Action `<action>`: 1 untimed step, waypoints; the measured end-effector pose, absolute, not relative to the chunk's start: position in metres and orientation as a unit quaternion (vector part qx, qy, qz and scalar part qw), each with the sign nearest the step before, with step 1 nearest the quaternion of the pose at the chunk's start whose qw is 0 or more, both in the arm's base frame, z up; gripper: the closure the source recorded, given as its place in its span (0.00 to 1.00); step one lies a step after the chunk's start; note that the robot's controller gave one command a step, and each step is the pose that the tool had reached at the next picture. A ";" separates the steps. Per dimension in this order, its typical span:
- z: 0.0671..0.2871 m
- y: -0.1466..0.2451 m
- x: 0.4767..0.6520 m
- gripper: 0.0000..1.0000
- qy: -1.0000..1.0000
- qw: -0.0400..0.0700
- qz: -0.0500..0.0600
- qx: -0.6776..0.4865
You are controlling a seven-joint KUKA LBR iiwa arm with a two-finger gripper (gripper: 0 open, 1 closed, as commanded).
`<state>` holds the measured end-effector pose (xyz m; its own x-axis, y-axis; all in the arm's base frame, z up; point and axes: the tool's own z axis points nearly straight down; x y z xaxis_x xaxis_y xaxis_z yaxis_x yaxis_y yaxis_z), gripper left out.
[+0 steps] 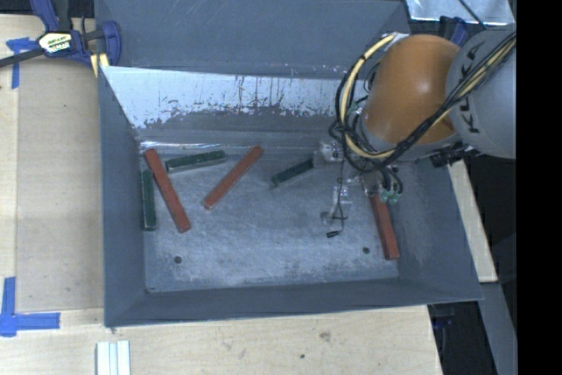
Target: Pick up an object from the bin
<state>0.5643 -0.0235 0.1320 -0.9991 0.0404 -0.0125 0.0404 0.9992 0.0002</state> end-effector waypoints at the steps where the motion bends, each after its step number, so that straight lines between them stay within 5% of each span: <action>1: 0.089 -0.032 0.588 0.00 1.000 0.002 -0.001 0.021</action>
Offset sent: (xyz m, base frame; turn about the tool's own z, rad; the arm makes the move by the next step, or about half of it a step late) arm 0.0627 0.1204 -0.0620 -0.0582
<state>0.5881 -0.0319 0.0888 -0.9991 0.0427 -0.0041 0.0427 0.9991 -0.0009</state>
